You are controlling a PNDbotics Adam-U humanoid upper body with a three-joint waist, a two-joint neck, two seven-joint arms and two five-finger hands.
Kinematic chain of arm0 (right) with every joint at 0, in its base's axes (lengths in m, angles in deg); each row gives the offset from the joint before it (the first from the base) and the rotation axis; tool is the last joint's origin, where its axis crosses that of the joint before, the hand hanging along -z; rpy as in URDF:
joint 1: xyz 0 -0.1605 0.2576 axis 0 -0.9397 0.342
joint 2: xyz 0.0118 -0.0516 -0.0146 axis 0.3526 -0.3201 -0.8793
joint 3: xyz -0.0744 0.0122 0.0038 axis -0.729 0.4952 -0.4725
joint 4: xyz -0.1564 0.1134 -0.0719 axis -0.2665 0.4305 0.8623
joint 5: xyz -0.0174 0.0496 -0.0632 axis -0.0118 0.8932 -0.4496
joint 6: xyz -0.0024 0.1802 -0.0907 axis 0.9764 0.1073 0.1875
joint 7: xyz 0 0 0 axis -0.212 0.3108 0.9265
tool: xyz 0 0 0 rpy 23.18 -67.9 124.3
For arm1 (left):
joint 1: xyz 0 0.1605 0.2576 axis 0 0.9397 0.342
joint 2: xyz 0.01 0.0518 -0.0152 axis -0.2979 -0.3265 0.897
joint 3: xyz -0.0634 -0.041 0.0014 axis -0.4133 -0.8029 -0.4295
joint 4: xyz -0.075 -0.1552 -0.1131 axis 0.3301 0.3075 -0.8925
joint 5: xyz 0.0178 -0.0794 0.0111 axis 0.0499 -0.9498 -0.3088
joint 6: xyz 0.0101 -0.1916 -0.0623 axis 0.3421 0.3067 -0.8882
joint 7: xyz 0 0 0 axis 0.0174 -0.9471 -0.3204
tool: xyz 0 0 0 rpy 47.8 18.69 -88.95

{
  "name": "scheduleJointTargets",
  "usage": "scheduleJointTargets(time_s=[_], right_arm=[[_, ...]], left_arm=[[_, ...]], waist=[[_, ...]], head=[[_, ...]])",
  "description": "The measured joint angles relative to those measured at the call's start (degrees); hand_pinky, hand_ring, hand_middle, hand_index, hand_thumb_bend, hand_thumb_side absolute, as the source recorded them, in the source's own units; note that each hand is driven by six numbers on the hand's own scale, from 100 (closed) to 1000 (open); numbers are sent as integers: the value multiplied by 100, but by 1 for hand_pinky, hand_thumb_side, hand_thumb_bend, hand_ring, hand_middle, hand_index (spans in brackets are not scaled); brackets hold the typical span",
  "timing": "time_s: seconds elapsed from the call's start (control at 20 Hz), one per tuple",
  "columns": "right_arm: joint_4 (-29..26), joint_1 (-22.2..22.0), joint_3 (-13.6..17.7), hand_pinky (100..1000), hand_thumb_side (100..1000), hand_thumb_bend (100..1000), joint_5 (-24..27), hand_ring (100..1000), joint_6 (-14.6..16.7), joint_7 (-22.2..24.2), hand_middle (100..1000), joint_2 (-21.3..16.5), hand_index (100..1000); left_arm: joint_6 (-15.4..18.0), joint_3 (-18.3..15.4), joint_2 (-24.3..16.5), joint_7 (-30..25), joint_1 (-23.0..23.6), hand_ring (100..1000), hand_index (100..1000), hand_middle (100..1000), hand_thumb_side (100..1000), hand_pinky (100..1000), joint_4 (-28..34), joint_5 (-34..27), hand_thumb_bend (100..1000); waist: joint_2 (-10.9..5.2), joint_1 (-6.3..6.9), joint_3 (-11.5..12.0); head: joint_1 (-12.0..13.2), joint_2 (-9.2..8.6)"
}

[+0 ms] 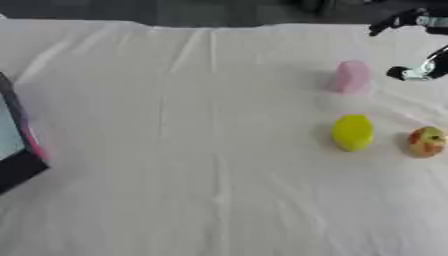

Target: Pick up the objects with one hand, pass them to the other hand, and then place them into the box on the other side of the table.

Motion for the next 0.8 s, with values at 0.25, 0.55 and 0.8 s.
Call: scheduleJointTargets(time_s=[0.25,0.55,0.8], right_arm=[[232,102,20,997,310,371,-368,1000,83,-105,871,91,983],[442,168,25,999,323,381,-623,1000,148,-221,873,195,983],[510,208,33,999,347,397,-802,1000,138,-402,880,235,985]], left_arm=[[-12,17,0,-18,-37,867,875,934,706,875,0,0,368],[-11,32,2,-25,-85,867,875,934,708,875,0,0,366],[-11,32,3,-26,-95,867,874,934,711,876,0,0,365]], waist=[[57,-4,58],[118,-29,142],[184,-36,212]], head=[[-55,-53],[-83,-151],[-118,-202]])
